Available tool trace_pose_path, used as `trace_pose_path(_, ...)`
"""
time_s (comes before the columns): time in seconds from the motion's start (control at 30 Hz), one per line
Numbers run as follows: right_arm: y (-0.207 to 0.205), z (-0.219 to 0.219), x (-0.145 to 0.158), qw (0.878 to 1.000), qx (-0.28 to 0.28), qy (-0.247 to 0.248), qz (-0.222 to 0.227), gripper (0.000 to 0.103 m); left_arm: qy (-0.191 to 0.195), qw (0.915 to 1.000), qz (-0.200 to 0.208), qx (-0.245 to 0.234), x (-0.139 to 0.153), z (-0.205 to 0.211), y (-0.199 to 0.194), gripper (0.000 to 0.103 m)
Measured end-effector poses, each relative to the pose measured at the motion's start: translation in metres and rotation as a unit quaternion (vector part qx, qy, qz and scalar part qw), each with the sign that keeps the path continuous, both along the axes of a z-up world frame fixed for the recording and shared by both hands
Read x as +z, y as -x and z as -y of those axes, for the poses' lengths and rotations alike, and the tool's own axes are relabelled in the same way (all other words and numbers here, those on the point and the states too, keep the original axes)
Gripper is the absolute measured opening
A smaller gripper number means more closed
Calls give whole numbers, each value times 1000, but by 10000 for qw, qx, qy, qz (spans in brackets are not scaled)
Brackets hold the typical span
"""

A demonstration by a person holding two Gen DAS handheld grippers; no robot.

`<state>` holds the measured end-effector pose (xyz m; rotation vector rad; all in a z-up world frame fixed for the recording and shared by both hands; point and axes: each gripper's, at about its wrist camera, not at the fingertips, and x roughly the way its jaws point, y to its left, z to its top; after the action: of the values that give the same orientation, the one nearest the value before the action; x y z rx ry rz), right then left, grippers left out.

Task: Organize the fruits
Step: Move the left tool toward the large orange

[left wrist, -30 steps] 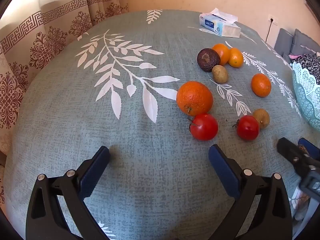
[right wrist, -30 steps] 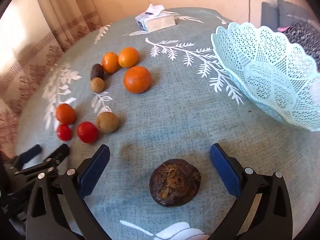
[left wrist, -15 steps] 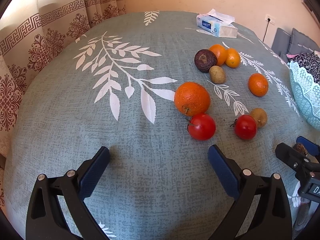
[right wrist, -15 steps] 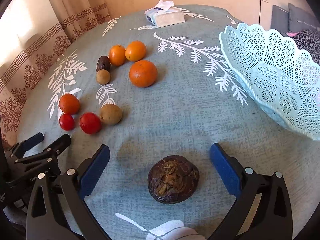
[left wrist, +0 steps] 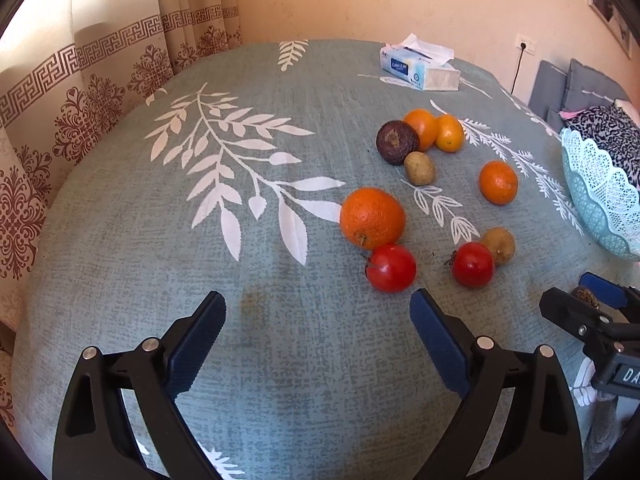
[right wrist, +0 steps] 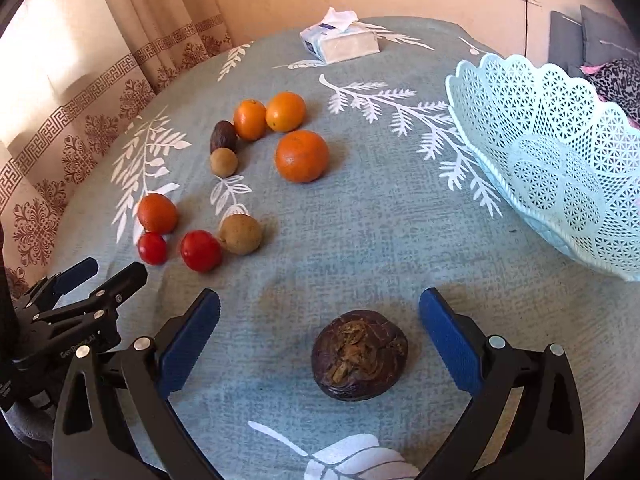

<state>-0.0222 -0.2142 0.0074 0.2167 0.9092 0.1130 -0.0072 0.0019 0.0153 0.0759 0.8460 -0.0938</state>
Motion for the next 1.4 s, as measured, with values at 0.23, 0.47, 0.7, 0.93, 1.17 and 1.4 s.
trace_pose_path(0.23, 7, -9, 15, 9991, 129, 240, 340, 101, -29, 9997, 235, 88, 13, -5, -3, 93)
trace_pose_path(0.47, 9, -12, 27, 9970, 171, 450, 608, 101, -27, 9993, 360, 76, 21, -3, -7, 93)
trace_pose_path(0.7, 4, -9, 31, 9966, 156, 457, 665, 101, -43, 9992, 405, 55, 23, 3, -13, 93)
trace_pose_path(0.93, 0, -6, 34, 9962, 106, 468, 725, 101, -29, 9992, 391, 35, 23, 6, -20, 93)
trace_pose_path(1.17, -6, -5, 32, 9962, 76, 492, 714, 101, 22, 9993, 370, 5, 19, 8, -27, 93)
trace_pose_path(1.4, -9, -4, 30, 9960, 53, 530, 713, 101, 94, 9993, 374, -17, 16, 9, -31, 93)
